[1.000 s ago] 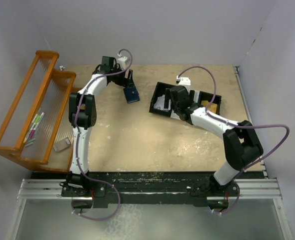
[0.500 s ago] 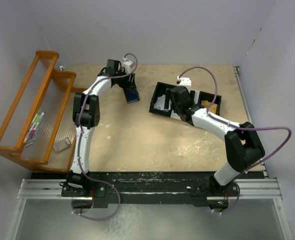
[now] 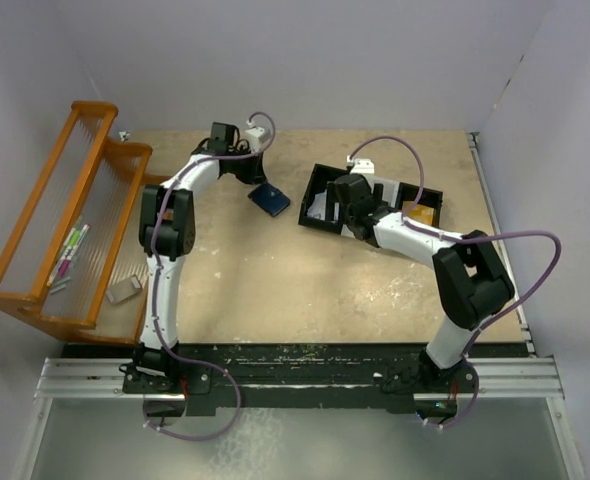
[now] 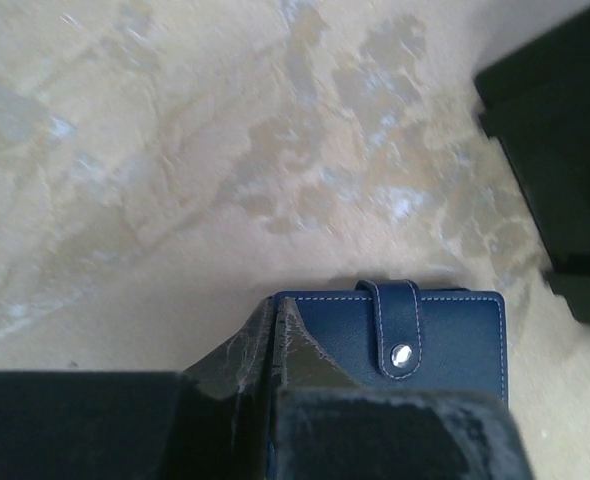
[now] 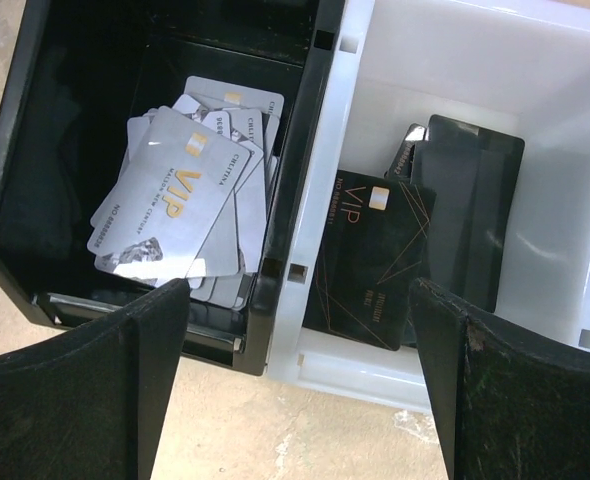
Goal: Take the credit cards out of the card holder
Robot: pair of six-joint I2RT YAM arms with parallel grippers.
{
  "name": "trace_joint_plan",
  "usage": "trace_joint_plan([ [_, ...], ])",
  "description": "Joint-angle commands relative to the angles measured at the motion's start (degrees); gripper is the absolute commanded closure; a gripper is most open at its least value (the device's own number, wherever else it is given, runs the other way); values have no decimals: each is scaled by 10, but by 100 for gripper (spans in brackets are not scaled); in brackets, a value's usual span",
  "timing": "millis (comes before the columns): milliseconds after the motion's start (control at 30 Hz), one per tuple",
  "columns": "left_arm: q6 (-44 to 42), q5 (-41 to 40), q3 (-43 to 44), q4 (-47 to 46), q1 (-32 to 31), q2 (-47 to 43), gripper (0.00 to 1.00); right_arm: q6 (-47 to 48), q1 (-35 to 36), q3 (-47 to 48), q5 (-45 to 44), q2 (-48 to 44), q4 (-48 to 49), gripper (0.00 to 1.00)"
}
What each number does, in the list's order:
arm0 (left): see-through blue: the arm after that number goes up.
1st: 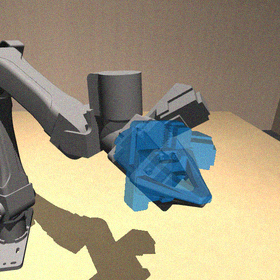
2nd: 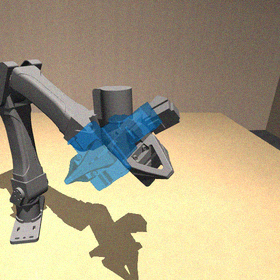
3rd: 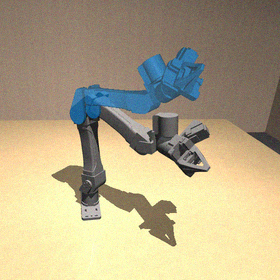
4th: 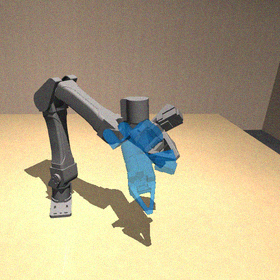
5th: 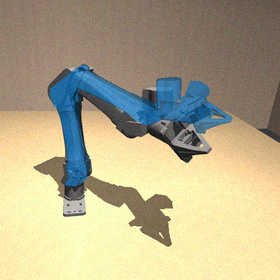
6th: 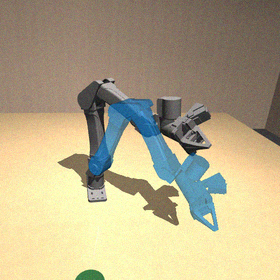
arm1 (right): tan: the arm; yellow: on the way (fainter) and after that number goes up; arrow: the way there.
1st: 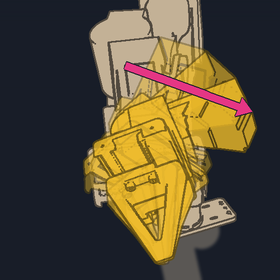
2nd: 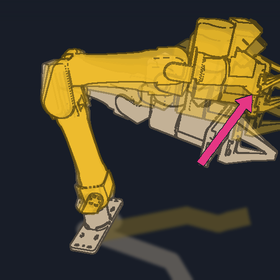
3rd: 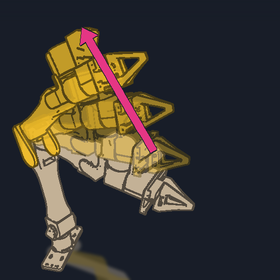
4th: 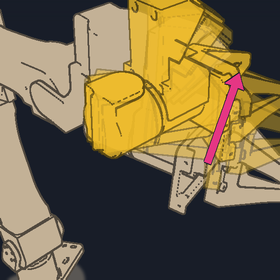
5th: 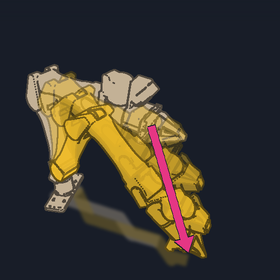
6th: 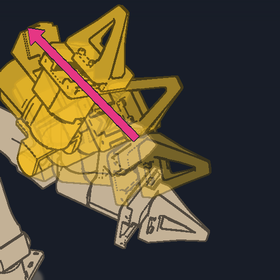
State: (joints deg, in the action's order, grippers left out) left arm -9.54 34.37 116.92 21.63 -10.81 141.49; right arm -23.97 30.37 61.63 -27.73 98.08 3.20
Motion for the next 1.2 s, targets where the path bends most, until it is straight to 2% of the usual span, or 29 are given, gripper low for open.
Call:
trace_joint_plan([
  [0, -37, 43, -54, 60, -2, -54, 100, 9, 0, 33, -23, 5, 15, 8],
  [200, -70, 92, -155, 93, 1, -144, 100, 20, -1, 49, -49, 21, 14, 9],
  [300, -105, 121, -183, 146, 1, -179, 100, 24, -1, 59, -62, 35, 12, 11],
  [500, -177, 154, -234, 245, 1, -223, 100, 28, 0, 74, -69, 62, 14, 25],
  [667, -189, 135, -266, 267, 1, -245, 100, 23, -1, 83, -60, 82, 12, 40],
  [700, -178, 123, -267, 261, 1, -247, 96, 24, -1, 83, -58, 83, 14, 43],
  [733, -164, 109, -267, 252, 1, -249, 86, 25, -1, 83, -58, 84, 17, 46],
  [833, -128, 94, -266, 222, 1, -258, 65, 27, 0, 83, -52, 85, 21, 57],
  [900, -102, 90, -268, 192, 2, -268, 56, 25, 3, 83, -47, 86, 22, 65],
  [1033, -75, 68, -281, 138, 1, -277, 44, 14, 10, 81, -38, 86, 14, 77],
  [1167, -68, 59, -276, 124, 1, -251, 41, -7, 22, 79, -47, 77, -2, 79],
])
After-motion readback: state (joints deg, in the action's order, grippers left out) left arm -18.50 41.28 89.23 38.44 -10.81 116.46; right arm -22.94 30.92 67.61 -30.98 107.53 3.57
